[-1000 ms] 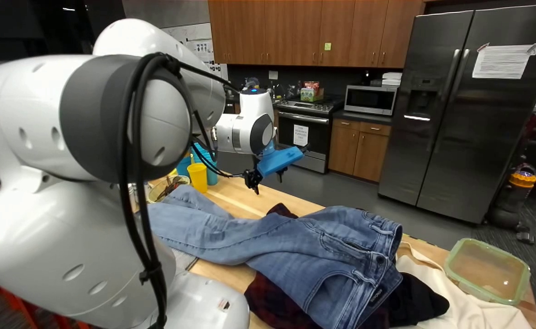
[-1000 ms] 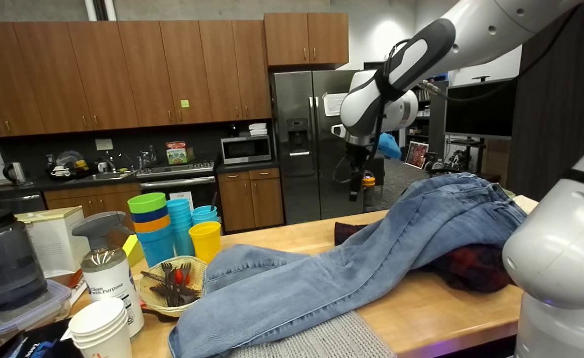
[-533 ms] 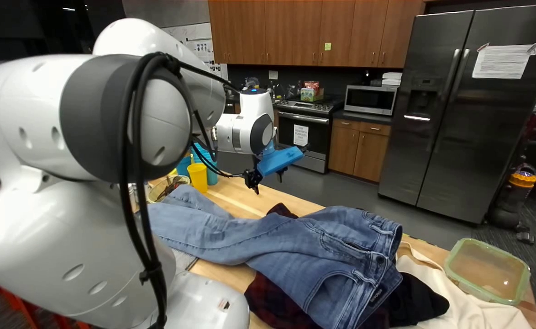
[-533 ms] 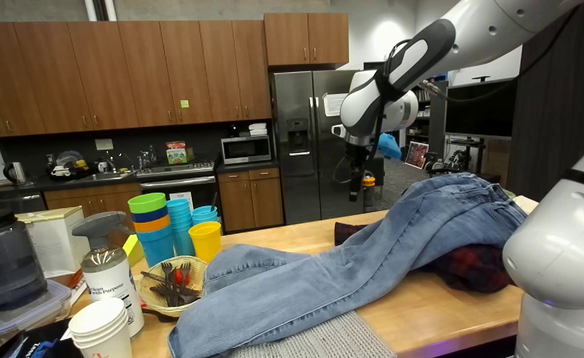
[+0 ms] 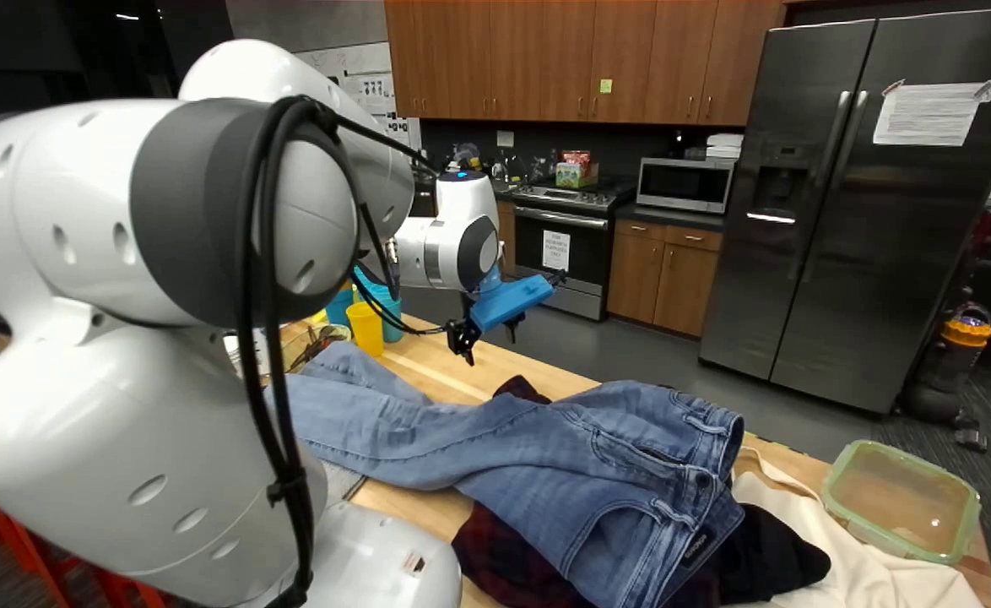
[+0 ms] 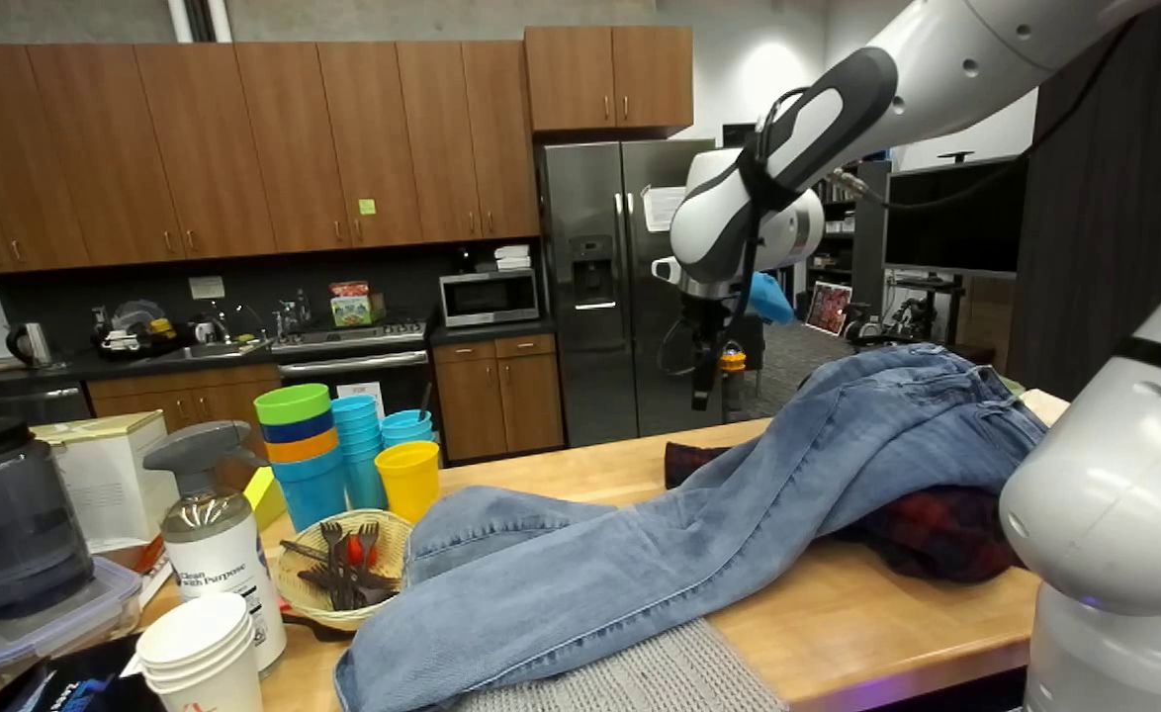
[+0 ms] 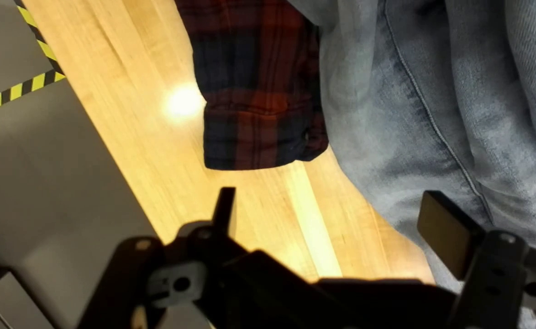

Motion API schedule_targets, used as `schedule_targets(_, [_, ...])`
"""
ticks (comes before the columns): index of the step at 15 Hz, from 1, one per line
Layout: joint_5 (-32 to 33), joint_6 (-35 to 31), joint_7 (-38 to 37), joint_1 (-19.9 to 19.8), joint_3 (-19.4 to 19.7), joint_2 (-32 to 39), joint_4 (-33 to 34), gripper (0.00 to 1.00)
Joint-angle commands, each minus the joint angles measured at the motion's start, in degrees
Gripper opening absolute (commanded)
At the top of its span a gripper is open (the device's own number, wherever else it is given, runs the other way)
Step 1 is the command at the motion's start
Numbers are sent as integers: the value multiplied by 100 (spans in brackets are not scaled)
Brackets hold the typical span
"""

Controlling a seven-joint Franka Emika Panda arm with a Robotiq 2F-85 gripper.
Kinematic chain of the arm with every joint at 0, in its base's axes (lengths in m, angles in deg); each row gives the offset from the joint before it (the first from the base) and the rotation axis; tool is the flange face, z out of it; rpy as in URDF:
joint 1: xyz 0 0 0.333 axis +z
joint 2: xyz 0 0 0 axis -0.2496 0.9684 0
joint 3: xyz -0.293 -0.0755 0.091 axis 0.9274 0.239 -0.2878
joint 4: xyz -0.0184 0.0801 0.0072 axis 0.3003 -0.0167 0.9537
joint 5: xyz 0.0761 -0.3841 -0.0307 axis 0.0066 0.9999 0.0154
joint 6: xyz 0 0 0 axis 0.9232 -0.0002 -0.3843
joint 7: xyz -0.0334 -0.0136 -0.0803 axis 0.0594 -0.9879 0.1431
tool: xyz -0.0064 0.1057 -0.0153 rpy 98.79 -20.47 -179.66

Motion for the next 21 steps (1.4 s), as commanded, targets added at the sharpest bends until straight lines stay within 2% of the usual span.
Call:
schedule_targets(1, [147, -121, -145, 58, -234, 364, 4, 100])
schedule_targets(7, [263, -129, -72, 88, -529, 906, 40, 100])
schedule_targets(13, [-204, 42, 470, 62, -401, 972, 121, 100])
schedule_targets(21, [761, -43, 129, -380, -378, 1442, 382, 100])
